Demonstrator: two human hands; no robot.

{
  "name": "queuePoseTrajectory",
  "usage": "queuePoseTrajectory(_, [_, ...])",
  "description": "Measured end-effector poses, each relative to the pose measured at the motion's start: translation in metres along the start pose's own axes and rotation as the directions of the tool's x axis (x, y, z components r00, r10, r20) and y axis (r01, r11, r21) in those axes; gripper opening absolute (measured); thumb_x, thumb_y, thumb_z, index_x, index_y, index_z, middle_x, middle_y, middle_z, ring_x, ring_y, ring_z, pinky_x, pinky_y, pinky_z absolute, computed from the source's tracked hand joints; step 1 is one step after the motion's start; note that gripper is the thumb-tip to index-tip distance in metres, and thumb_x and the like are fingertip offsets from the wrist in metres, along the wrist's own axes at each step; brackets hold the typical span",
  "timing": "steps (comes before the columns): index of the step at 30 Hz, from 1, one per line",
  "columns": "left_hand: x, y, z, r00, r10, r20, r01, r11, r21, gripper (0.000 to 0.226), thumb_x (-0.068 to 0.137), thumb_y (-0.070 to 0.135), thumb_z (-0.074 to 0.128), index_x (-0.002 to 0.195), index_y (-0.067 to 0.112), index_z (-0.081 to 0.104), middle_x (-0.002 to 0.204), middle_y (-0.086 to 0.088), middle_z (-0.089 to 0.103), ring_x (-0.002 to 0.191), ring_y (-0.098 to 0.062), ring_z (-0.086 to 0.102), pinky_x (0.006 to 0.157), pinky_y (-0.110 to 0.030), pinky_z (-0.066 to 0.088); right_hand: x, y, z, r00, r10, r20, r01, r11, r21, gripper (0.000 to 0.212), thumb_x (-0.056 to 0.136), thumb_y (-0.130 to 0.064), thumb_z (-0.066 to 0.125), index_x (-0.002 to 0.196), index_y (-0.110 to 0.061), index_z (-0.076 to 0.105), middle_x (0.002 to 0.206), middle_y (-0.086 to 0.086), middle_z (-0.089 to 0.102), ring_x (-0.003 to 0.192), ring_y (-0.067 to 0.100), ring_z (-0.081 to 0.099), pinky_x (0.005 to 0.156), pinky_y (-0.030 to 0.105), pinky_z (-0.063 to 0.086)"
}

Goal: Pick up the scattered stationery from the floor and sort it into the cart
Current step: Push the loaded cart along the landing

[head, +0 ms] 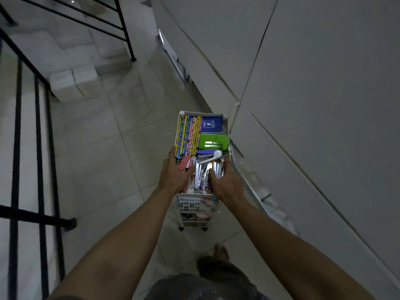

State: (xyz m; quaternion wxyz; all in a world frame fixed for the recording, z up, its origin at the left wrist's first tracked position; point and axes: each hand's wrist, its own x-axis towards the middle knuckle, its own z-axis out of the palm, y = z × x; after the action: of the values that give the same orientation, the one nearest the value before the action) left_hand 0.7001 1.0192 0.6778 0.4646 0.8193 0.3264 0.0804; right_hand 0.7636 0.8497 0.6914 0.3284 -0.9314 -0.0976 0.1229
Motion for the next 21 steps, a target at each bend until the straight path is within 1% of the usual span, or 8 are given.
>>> queuePoseTrajectory(2, [0.004, 0.017, 0.014, 0.999, -0.027, -0.025, 0.027, 1.0, 0.004, 0.096, 0.072, 0.065, 0.066, 0.148, 0.035, 0.014, 0.13, -0.011, 0.05, 0.112, -0.029, 0.056, 0.094, -0.044, 0.049, 0.025, 0.005, -0.012, 0.999, -0.042, 0.028, 0.043, 0.999, -0.021, 0.078, 0.081, -0.069, 0.042, 0.147, -0.048, 0.007, 0.104, 0.013, 0.066, 0.094, 0.034, 0.065, 0.078, 0.036, 0.051])
queuePoseTrajectory(4, [0.011, 0.032, 0.029, 0.997, -0.059, -0.052, 0.06, 0.998, 0.013, 0.095, 0.078, 0.058, 0.067, 0.15, 0.032, 0.011, 0.135, -0.015, 0.043, 0.117, -0.033, 0.051, 0.096, -0.041, 0.046, 0.047, 0.01, -0.028, 0.994, -0.087, 0.062, 0.091, 0.993, -0.069, 0.076, 0.087, -0.061, 0.046, 0.15, -0.042, 0.009, 0.092, 0.012, 0.066, 0.087, 0.032, 0.066, 0.069, 0.03, 0.046])
queuePoseTrajectory(6, [0.015, 0.044, 0.042, 0.992, -0.09, -0.085, 0.091, 0.996, 0.003, 0.094, 0.08, 0.056, 0.066, 0.151, 0.031, 0.008, 0.139, -0.016, 0.038, 0.12, -0.035, 0.049, 0.096, -0.039, 0.042, 0.067, 0.016, -0.04, 0.986, -0.142, 0.089, 0.151, 0.984, -0.1, 0.076, 0.09, -0.057, 0.049, 0.152, -0.037, 0.01, 0.101, 0.016, 0.068, 0.093, 0.034, 0.066, 0.071, 0.031, 0.045])
queuePoseTrajectory(9, [0.017, 0.062, 0.058, 0.978, -0.153, -0.141, 0.151, 0.988, -0.023, 0.095, 0.083, 0.054, 0.064, 0.152, 0.027, 0.005, 0.141, -0.016, 0.033, 0.12, -0.036, 0.049, 0.088, -0.033, 0.04, 0.096, 0.022, -0.05, 0.97, -0.191, 0.148, 0.208, 0.972, -0.107, 0.077, 0.09, -0.06, 0.048, 0.152, -0.04, 0.007, 0.12, 0.016, 0.065, 0.104, 0.035, 0.064, 0.086, 0.038, 0.05])
queuePoseTrajectory(13, [0.014, 0.082, 0.078, 0.959, -0.19, -0.209, 0.188, 0.982, -0.029, 0.097, 0.083, 0.053, 0.064, 0.152, 0.023, 0.001, 0.135, -0.015, 0.036, 0.104, -0.036, 0.057, 0.077, -0.032, 0.044, 0.132, 0.033, -0.06, 0.934, -0.28, 0.224, 0.315, 0.939, -0.14, 0.077, 0.088, -0.065, 0.044, 0.149, -0.048, 0.0, 0.098, 0.013, 0.071, 0.086, 0.032, 0.068, 0.078, 0.04, 0.056])
queuePoseTrajectory(16, [0.018, 0.088, 0.084, 0.954, -0.215, -0.209, 0.222, 0.975, 0.011, 0.099, 0.084, 0.059, 0.059, 0.152, 0.022, -0.003, 0.133, -0.015, 0.036, 0.099, -0.035, 0.059, 0.075, -0.037, 0.049, 0.144, 0.04, -0.061, 0.928, -0.288, 0.236, 0.327, 0.934, -0.144, 0.082, 0.087, -0.064, 0.046, 0.151, -0.043, -0.001, 0.085, 0.009, 0.07, 0.075, 0.028, 0.067, 0.07, 0.039, 0.056])
queuePoseTrajectory(18, [0.019, 0.086, 0.084, 0.95, -0.232, -0.21, 0.252, 0.965, 0.073, 0.098, 0.083, 0.064, 0.055, 0.151, 0.021, -0.002, 0.135, -0.015, 0.032, 0.105, -0.036, 0.054, 0.084, -0.042, 0.048, 0.142, 0.038, -0.06, 0.927, -0.298, 0.226, 0.336, 0.93, -0.151, 0.086, 0.084, -0.067, 0.043, 0.151, -0.041, -0.004, 0.078, 0.006, 0.068, 0.069, 0.026, 0.066, 0.065, 0.038, 0.055])
queuePoseTrajectory(21, [0.03, 0.088, 0.077, 0.939, -0.228, -0.257, 0.288, 0.929, 0.231, 0.098, 0.081, 0.07, 0.05, 0.149, 0.015, 0.005, 0.149, -0.015, 0.013, 0.13, -0.039, 0.027, 0.106, -0.05, 0.026, 0.139, 0.038, -0.056, 0.93, -0.301, 0.21, 0.339, 0.923, -0.179, 0.088, 0.081, -0.071, 0.038, 0.15, -0.041, -0.007, 0.08, 0.008, 0.067, 0.07, 0.028, 0.065, 0.065, 0.039, 0.054])
